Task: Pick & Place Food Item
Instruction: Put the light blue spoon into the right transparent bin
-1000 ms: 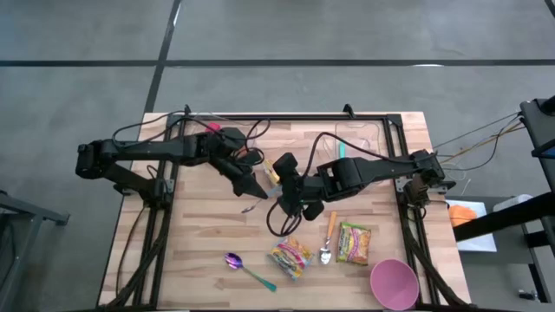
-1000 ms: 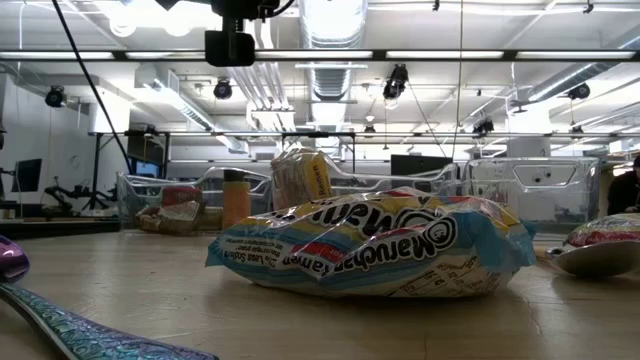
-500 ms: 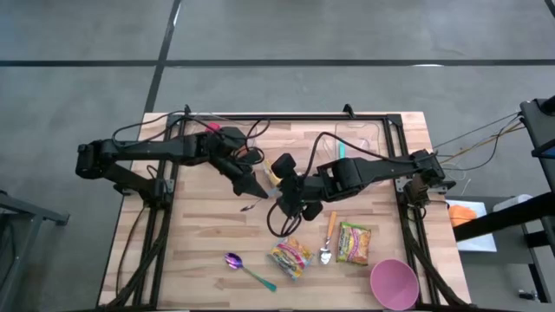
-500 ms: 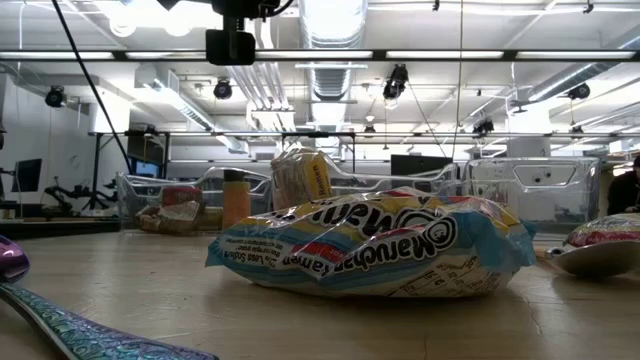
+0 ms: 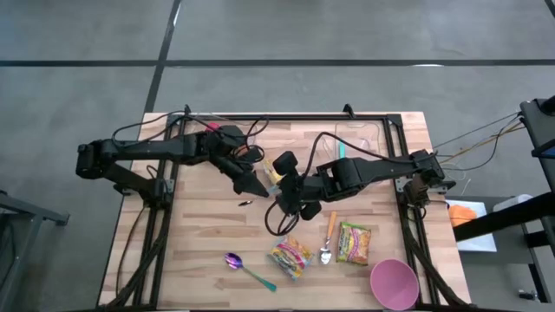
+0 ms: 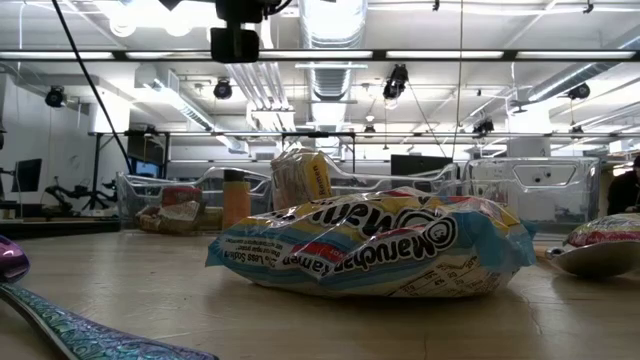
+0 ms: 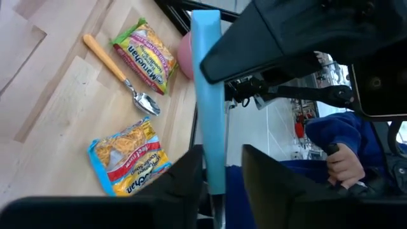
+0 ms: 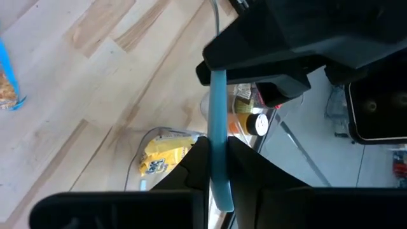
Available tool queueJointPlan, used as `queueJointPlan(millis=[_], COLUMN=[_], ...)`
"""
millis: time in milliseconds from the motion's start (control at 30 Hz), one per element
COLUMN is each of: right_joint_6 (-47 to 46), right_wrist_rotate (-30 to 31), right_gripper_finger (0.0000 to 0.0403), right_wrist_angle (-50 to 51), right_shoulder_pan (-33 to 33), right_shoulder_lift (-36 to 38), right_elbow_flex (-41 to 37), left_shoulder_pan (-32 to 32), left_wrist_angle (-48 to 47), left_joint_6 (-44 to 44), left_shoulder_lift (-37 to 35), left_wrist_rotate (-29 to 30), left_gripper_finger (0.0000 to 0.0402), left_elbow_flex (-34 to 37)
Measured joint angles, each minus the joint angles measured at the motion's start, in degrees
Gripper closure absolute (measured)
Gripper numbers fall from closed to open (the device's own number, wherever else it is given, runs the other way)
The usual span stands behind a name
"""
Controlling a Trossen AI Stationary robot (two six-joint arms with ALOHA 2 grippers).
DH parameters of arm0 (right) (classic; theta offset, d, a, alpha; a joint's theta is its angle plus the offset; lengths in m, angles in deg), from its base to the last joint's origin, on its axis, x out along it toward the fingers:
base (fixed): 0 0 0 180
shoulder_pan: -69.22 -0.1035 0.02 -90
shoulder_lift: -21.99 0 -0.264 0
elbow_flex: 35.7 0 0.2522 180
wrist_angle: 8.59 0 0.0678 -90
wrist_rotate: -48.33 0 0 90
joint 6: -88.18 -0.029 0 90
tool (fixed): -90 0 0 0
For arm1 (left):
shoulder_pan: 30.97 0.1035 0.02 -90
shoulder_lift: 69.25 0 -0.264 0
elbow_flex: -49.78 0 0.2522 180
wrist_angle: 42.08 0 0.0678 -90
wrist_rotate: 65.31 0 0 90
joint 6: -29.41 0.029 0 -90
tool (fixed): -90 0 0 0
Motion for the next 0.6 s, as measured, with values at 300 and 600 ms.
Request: queueJointPlan(millis=[300, 600], right_joint_6=[-6.23, -20.88], right_wrist_rotate=[0.03, -4.94], right_gripper_finger=[0.0376, 0.0376], right_wrist_angle=[3.56, 12.45], right_shoulder_pan=[0.04, 0.0], right_shoulder_lift=[0.42, 3.88], right_elbow_flex=[0.15, 0.02], left_shoulder_pan=[1.22, 5.34], left_wrist_angle=[3.86, 2.96], left_joint_6=[-1.49, 0.47], left_shoulder_lift=[-0.14, -1.47], left_wrist_rotate=[-0.02, -0.66], left_gripper_finger=[0.0227, 0.0224], left_elbow_flex=[-0.11, -4.82])
